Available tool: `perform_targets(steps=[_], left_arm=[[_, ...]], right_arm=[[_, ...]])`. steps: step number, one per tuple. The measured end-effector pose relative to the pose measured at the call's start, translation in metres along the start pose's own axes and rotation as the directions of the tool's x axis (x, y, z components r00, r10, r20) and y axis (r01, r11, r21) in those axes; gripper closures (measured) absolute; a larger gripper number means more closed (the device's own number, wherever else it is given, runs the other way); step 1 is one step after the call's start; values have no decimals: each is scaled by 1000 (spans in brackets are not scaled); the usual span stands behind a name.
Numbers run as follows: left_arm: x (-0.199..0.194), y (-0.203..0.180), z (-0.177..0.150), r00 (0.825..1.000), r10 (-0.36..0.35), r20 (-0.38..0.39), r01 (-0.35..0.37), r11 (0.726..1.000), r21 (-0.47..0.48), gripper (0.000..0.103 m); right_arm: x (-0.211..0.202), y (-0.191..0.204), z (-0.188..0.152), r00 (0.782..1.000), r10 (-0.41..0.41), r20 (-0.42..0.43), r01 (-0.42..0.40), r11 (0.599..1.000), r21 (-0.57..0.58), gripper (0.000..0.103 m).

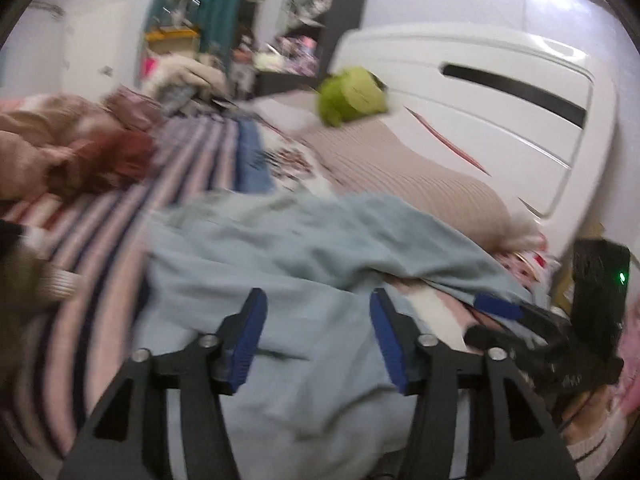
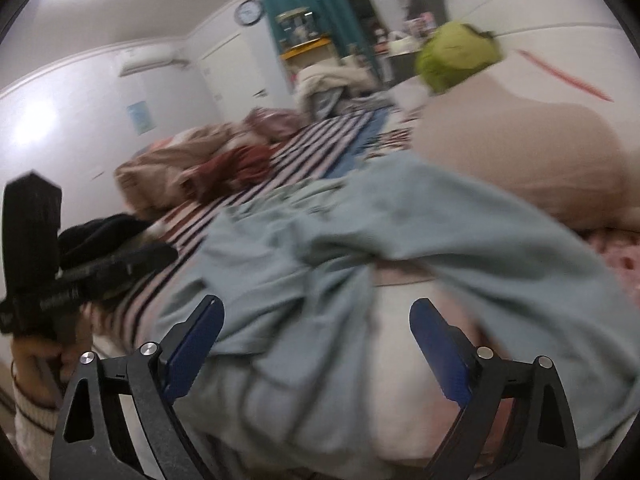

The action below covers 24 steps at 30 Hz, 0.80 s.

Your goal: Fold small clothes

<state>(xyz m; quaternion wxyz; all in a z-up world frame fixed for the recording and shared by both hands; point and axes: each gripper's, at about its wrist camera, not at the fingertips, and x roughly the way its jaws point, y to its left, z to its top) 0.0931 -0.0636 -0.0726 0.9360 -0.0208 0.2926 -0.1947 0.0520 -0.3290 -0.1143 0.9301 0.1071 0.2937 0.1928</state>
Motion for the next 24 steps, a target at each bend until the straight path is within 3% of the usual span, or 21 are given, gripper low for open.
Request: perform_targets(steps=[4,8,14,19,21,22,23,24], left_arm=[[-21,27,-7,995,93,44,-92,996,-19,45],[-37,55,-21,992,101,71,-96,992,-76,44],[-55,86,-42,990,91,107,-76,987,-141,40],[-62,99,-54,989,88,122,-65,982,-177,38],[-65,104,-56,987,88,131,-63,980,-186,37],[-66,104,-56,987,86,134,-60,980,-190,37],[-67,105,-57,987,84,138,-56,980,-193,37],[-67,106,-57,987,82,139,-54,980,-193,37]], right_arm=[[24,44,-5,994,85,-61,-89,994,-59,10],[58,88,-15,981,121,-149,-137,985,-102,20],[107,118,-33,967,25,-252,-71,982,-176,20],[130,120,-42,963,-64,-263,27,990,-140,21],[128,121,-40,963,-116,-244,81,985,-150,38],[126,121,-39,959,-165,-232,127,977,-171,59],[126,119,-39,954,-194,-228,154,971,-185,71],[124,117,-37,953,-200,-228,158,969,-188,75]])
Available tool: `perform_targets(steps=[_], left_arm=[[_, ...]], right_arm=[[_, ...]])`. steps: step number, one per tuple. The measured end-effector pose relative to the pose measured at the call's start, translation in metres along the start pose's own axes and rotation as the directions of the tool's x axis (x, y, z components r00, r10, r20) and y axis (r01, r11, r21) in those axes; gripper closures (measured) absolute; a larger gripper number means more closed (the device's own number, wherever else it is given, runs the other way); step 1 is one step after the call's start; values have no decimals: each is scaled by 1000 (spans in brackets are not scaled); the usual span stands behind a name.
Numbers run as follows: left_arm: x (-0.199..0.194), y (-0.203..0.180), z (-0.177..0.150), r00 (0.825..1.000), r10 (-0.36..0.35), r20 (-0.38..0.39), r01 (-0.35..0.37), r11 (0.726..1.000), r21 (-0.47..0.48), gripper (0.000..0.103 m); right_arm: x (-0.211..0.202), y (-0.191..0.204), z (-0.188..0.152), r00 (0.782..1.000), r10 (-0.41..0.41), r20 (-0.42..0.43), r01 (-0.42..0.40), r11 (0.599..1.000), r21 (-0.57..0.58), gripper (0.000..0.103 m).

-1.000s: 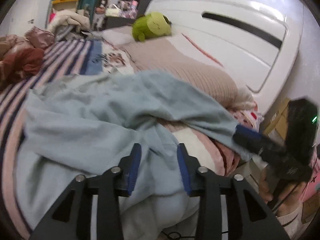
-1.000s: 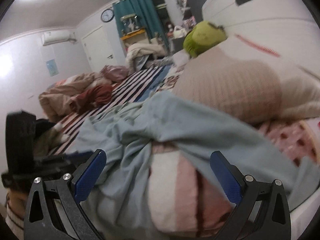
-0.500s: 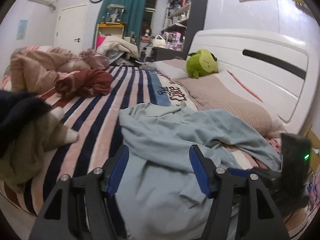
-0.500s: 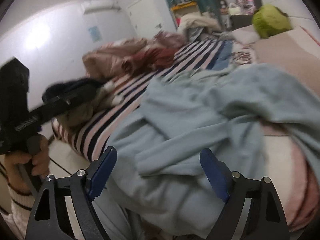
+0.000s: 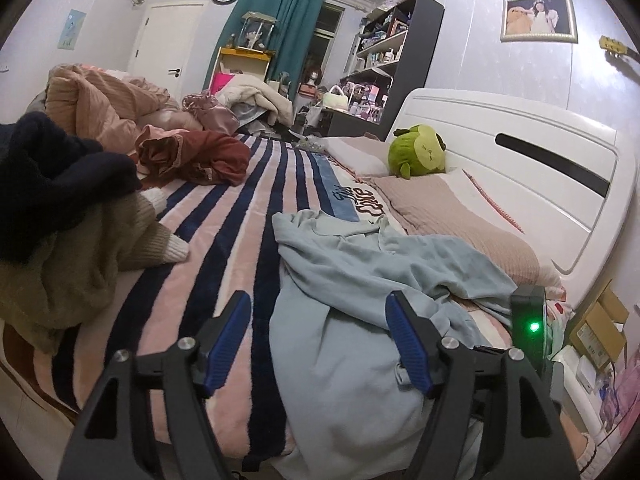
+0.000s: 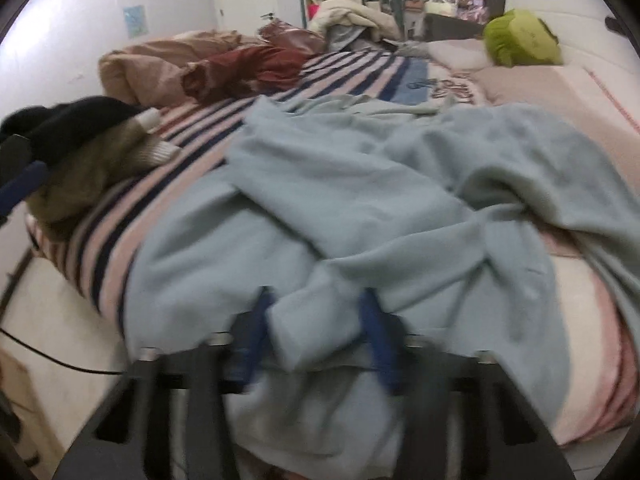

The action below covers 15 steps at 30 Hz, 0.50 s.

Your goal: Fold small clothes

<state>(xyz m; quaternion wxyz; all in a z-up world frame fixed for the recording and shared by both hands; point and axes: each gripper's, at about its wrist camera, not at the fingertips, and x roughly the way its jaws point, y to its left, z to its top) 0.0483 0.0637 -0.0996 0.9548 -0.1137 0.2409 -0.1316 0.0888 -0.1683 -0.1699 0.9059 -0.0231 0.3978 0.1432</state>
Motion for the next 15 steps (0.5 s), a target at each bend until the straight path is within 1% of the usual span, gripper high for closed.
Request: perform_targets(steps=[1,2,4,5,8,11,15], left_arm=[[-1,0,0,1000,-1,1,1,1000,0,37],[-1,0,-1,1000,-1,2,1,1000,0,37],[-1,-1,0,1000,-7,3,7,1000,3,37],[-2,-2,0,1000,-10,4,10,1000,6,37],[0,-5,2,1000,-16,3,16,1000,8,37],[4,-11,3,1000,-22,-7,22,1000,20,37],[11,-21,3,999,-22,-28,23,999,39,36]], right_arm=[[-3,-5,0,1000,28,2,-28,1000,13,82],[-7,-9,0,999,52,1,-52,998,25,86],[-20,-18,0,994,108,10,-109,994,19,90],[-26,-19,0,993,114,17,-114,993,11,90],[-54,-38,-2,992,122,44,-122,992,9,91],[-80,-70,-8,992,97,78,-103,992,73,91],[-92,-103,-20,994,79,77,-89,985,149,91]])
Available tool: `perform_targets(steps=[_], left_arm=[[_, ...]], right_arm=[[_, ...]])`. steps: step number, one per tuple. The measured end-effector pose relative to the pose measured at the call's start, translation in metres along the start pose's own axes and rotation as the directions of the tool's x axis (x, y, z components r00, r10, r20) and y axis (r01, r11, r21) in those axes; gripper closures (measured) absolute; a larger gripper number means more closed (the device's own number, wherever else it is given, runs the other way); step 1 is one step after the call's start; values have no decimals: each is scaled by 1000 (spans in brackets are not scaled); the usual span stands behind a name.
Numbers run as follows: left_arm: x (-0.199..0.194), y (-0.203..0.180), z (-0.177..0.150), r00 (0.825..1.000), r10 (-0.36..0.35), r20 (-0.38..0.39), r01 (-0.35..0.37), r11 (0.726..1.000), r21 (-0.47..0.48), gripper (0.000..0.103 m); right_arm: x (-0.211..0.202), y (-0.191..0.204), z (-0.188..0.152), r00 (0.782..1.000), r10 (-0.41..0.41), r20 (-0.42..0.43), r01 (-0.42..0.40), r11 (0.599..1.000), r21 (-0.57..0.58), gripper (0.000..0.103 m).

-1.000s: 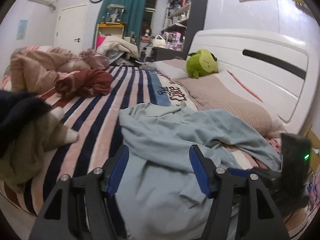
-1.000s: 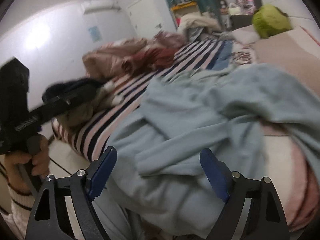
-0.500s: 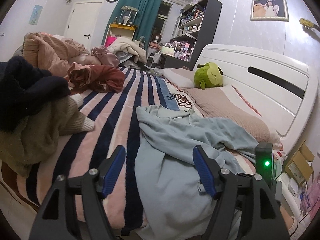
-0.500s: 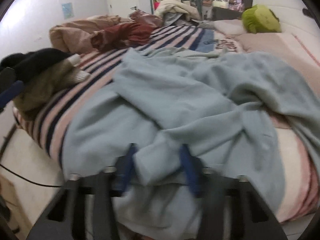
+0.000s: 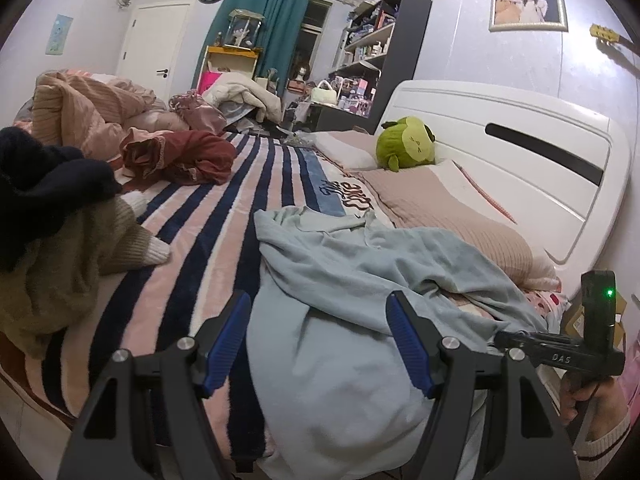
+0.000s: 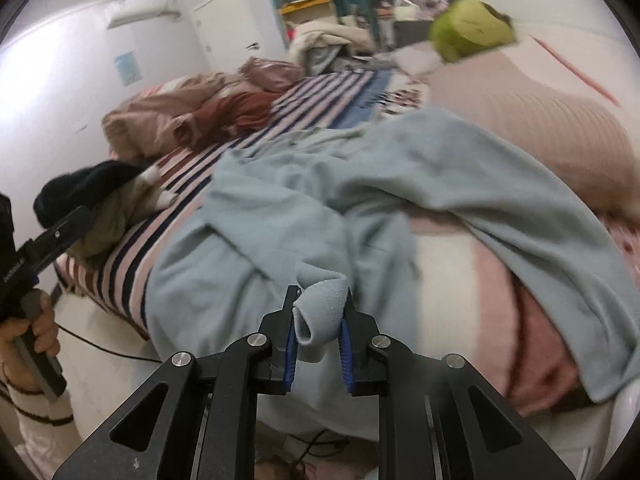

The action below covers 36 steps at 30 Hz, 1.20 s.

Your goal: Fold small clothes

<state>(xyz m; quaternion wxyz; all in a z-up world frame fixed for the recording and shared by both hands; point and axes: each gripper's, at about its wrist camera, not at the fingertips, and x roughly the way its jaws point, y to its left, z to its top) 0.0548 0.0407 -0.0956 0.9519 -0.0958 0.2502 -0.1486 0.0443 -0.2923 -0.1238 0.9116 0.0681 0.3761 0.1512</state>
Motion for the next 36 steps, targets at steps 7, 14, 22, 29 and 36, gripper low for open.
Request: perform_targets(steps=[7,14,22,29,36], left_arm=[[9,-9,1,999,24,-35,-23,999,28,34],[28,-15,0,995,22,-93,-18,999,36,33],[45,-32,0,992,2,-125,6,998,60,33],[50,-10,-1,989,82,-126,-73,994,75,33],[87,23,-3,978,124,-170,-116,991,61,33]], right_arm=[[-10,-38,-23,999,41,-15,-39,995,95,90],[-22,-43,-25,999,-54,-5,54,998,39,60],[-15,-50,-19,999,-49,17,49,999,5,48],[7,-65,-24,989,-143,-42,144,989,25,95],[-5,-49,0,999,-45,23,46,998,-34,50]])
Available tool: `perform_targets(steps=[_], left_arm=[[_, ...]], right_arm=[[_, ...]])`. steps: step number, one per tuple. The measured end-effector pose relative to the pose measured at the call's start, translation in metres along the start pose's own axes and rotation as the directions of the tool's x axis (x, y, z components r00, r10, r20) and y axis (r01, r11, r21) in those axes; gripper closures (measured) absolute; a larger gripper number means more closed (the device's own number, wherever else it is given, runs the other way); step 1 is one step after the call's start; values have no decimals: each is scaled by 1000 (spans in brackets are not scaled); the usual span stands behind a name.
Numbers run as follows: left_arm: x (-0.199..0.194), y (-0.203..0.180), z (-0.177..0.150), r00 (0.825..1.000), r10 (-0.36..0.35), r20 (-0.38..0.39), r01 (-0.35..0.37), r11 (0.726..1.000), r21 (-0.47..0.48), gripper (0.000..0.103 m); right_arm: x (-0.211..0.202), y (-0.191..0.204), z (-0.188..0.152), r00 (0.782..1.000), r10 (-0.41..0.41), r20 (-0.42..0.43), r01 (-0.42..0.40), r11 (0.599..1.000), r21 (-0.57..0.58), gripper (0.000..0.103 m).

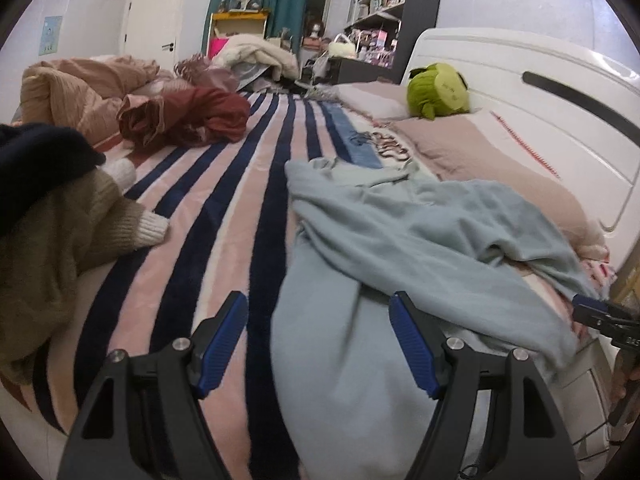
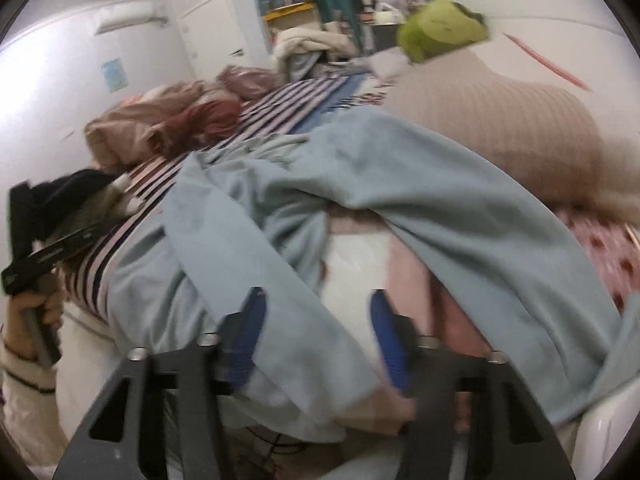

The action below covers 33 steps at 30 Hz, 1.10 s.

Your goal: Fold small clothes

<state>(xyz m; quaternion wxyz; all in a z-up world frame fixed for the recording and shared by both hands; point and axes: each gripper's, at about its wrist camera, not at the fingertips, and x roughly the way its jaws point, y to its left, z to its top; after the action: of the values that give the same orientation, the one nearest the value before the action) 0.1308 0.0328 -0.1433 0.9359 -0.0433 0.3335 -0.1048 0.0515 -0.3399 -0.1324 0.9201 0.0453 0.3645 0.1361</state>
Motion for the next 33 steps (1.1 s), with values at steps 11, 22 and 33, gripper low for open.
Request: perform_targets(steps=[11,22,33], left_arm=[[41,5,-20,995,14,-103,-13,1000,9,46],[36,10,-20,996,53,-78,-54,998,-9,53],[91,-19,32,990,4,-139,16,989,148,52]], right_arm=[[41,19,2,997,-18,-72,14,998,-59,100],[17,4,-8,986,-157,-56,156,988,-17,101],[-37,-4,15,989,-128,78,125,991,40,101]])
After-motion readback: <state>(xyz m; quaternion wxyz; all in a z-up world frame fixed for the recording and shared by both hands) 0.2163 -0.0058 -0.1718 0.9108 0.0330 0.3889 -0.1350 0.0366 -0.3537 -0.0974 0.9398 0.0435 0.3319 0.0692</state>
